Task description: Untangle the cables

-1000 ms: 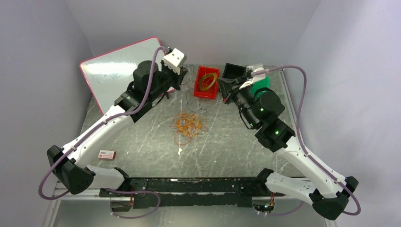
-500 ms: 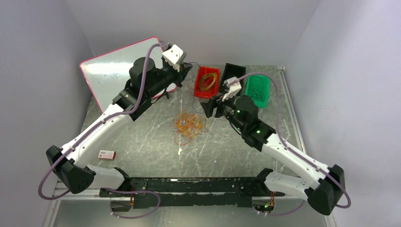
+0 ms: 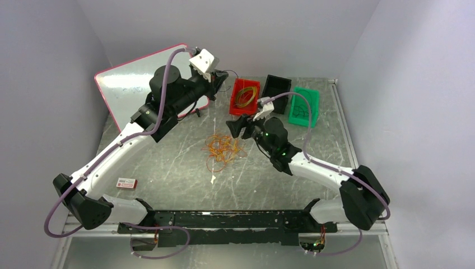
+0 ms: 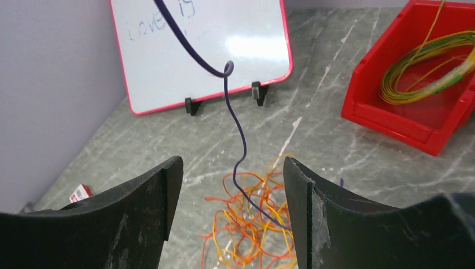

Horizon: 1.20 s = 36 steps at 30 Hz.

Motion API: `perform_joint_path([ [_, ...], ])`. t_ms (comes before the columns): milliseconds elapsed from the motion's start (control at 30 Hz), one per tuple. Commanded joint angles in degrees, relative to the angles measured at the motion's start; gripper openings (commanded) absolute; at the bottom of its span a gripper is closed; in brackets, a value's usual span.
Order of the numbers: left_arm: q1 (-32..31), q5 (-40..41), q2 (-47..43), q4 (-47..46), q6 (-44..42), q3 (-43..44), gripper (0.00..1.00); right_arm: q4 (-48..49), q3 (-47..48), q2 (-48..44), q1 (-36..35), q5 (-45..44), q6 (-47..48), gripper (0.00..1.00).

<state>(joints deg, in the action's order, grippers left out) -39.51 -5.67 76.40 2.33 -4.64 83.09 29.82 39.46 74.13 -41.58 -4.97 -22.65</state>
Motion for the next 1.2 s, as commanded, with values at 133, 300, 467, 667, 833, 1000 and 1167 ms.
perform_joint_path([
  [133, 0.3, -1.5, -1.2, -1.7, 1.6, 1.9, 0.07, 15.6, 1.1, 8.4, 0.6, -3.1, -5.7, 0.65],
  [300, 0.3, -1.3, -2.1, -1.9, 2.3, 2.0, 0.07, 19.7, 1.9, 12.9, 1.6, -5.5, -6.6, 0.54],
  [467, 0.3, -1.1, -3.5, -2.9, 3.3, 1.1, 0.07, 23.6, 2.7, 14.5, 3.2, -2.9, -8.5, 0.31],
  [667, 0.5, 2.7, -5.0, -2.7, 3.3, -2.2, 0.07, 14.9, 3.4, 5.9, 4.6, -6.5, -7.8, 0.00],
  [833, 1.3, 2.9, -4.5, -5.2, 5.8, -7.9, 0.07, -5.0, 10.0, -5.5, 5.6, -15.8, -3.1, 0.00],
  [1000, 1.6, -2.8, 2.0, -10.4, 9.3, -10.4, 0.07, -20.0, 19.4, -10.5, 7.9, -22.6, 0.0, 0.00],
  [1167, 1.5, -11.6, 14.6, -14.5, 11.9, -3.3, 0.07, -27.4, 27.6, -9.7, 13.7, -22.0, 0.7, 0.00],
])
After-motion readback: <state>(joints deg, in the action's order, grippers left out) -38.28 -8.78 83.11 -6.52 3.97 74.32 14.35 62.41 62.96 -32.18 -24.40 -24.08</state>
